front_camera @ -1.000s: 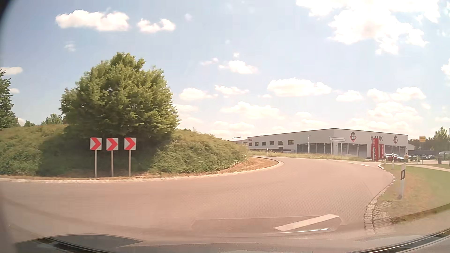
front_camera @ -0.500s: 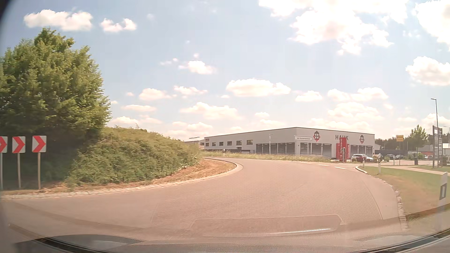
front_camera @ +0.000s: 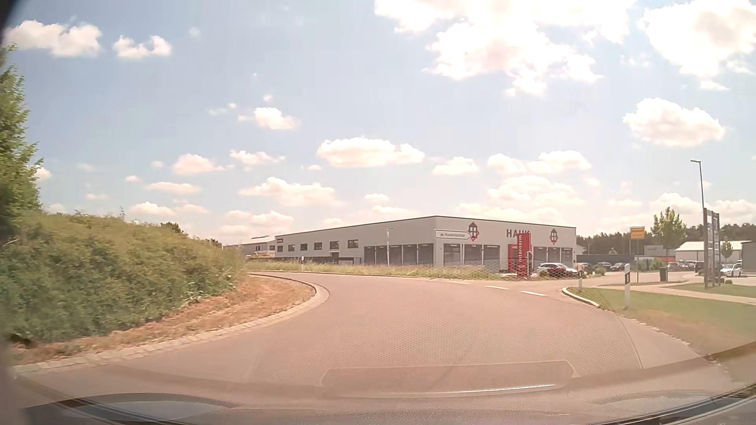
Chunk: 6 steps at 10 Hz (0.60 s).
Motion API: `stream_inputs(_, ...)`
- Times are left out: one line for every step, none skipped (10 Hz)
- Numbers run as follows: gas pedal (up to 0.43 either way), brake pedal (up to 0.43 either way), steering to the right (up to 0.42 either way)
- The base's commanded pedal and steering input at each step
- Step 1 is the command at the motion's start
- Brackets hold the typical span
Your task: Follow the waypoints while adhering to traffic rules and regulations
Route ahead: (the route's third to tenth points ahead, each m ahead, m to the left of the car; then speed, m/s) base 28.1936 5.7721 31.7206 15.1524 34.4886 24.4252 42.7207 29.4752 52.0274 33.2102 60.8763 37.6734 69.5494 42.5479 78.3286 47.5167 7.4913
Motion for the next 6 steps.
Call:
stream_inputs(0.150, 0.012, 0.123)
stream_inputs(0.150, 0.012, 0.105)
stream_inputs(0.150, 0.012, 0.077)
stream_inputs(0.150, 0.012, 0.045)
stream_inputs(0.150, 0.012, 0.020)
stream_inputs(0.150, 0.012, -0.017)
